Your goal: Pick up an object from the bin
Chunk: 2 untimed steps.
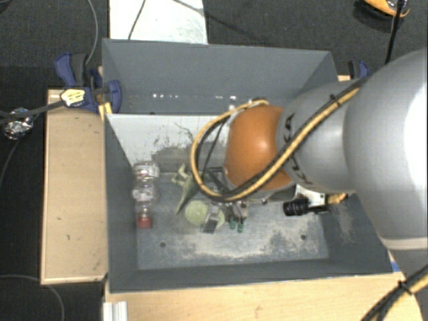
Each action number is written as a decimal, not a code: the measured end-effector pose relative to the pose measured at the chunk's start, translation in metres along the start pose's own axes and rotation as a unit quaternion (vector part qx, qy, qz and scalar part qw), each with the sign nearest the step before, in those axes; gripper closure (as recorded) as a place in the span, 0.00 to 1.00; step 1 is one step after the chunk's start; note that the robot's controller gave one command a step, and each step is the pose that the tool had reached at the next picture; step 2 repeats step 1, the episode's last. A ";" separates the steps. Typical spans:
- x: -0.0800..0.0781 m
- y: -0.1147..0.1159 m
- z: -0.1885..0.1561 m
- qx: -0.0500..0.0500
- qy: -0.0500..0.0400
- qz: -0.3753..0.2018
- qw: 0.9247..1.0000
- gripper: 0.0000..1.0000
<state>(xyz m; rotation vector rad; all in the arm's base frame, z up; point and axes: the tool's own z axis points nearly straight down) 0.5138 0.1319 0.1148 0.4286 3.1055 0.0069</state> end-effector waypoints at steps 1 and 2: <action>-0.001 0.000 -0.017 -0.001 -0.001 -0.001 1.000 1.00; -0.001 0.000 -0.017 -0.001 -0.001 -0.001 1.000 1.00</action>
Offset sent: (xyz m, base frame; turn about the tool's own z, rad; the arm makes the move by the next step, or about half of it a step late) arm 0.0000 0.0001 0.0083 0.0000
